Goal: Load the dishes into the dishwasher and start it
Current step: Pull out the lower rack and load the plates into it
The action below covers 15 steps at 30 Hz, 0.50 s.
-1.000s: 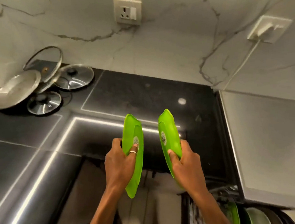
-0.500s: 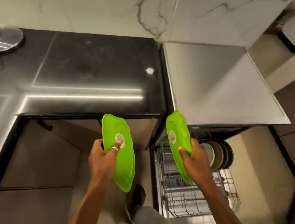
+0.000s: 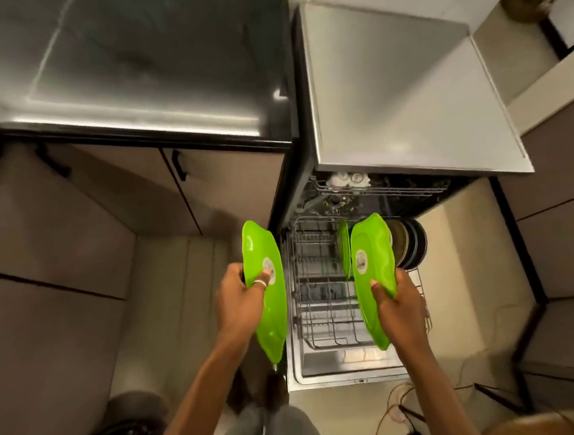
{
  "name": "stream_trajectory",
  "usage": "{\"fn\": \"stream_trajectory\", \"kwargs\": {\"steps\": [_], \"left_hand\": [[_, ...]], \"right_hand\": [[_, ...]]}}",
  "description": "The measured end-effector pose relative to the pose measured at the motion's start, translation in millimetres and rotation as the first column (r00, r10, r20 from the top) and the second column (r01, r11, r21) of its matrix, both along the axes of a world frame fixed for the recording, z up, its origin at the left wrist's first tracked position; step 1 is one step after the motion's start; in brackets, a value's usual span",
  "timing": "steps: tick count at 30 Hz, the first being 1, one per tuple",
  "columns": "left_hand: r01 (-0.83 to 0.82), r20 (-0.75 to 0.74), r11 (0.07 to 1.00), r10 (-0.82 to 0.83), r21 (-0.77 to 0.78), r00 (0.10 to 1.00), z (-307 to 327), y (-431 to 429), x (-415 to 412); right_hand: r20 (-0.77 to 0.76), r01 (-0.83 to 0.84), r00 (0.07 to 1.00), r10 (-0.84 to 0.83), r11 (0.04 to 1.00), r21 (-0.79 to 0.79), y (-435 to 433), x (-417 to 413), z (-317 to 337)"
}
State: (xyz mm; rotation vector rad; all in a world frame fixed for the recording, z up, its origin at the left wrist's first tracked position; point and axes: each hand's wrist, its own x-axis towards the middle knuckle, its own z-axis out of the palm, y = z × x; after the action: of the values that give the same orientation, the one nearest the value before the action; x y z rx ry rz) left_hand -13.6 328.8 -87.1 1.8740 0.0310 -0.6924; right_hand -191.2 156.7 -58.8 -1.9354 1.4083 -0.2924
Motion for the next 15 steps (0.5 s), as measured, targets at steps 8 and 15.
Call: {"fn": "stream_trajectory", "kwargs": {"steps": [8, 15], "left_hand": [[0.070, 0.036, 0.996, -0.071, 0.049, 0.997, -27.5, -51.8, -20.4], [0.067, 0.034, 0.991, -0.072, 0.113, 0.997, -146.5, -118.0, -46.8]], "right_hand": [[0.050, 0.018, 0.999, -0.020, 0.999, 0.041, -32.1, -3.6, -32.8], [-0.031, 0.017, 0.999, -0.013, 0.987, 0.159, -98.0, 6.5, -173.3]]}}
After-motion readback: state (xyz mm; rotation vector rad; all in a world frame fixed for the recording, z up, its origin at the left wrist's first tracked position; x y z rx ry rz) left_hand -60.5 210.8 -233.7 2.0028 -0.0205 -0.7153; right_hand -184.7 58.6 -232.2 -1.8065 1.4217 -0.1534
